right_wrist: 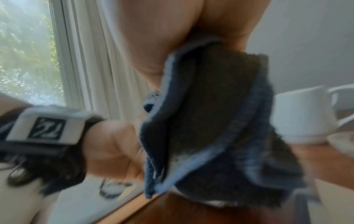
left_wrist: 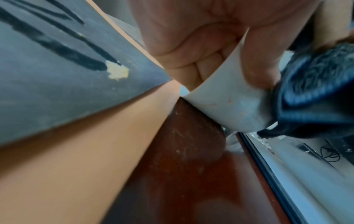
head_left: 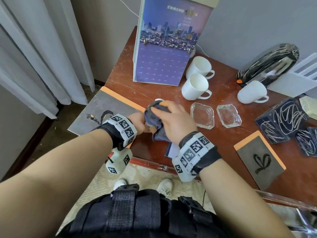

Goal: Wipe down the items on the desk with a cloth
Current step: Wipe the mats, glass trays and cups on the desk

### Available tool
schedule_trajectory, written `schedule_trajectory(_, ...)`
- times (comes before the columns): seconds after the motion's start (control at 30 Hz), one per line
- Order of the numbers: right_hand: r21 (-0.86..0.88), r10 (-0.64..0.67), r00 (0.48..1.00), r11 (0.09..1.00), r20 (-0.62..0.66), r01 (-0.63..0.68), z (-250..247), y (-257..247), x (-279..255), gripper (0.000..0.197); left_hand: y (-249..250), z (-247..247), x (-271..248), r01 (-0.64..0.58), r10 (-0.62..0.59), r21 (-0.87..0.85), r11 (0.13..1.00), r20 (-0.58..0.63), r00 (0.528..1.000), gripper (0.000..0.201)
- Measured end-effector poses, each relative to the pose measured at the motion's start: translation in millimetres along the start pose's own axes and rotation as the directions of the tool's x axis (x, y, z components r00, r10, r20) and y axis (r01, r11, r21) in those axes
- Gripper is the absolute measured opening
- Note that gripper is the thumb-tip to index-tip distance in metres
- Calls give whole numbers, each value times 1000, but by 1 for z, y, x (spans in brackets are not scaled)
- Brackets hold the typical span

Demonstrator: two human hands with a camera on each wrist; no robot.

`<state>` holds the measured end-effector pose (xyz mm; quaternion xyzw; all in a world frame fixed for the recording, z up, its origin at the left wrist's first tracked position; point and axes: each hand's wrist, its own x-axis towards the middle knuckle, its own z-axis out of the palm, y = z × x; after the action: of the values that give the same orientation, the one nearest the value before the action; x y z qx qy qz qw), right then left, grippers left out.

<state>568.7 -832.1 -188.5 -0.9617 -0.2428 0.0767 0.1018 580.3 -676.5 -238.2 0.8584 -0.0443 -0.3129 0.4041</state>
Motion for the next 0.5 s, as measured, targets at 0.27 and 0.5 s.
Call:
schedule_trajectory(0.27, -88, 268, 947, 963, 177, -256, -11, 52, -28, 52, -4, 1, 2, -24, 21, -100, 995, -32, 999, 46)
schedule_trajectory(0.5, 81, 43, 996, 996, -79, -36, -4, -1, -4, 45, -1, -1, 0, -58, 55, -140, 988, -24, 998, 42)
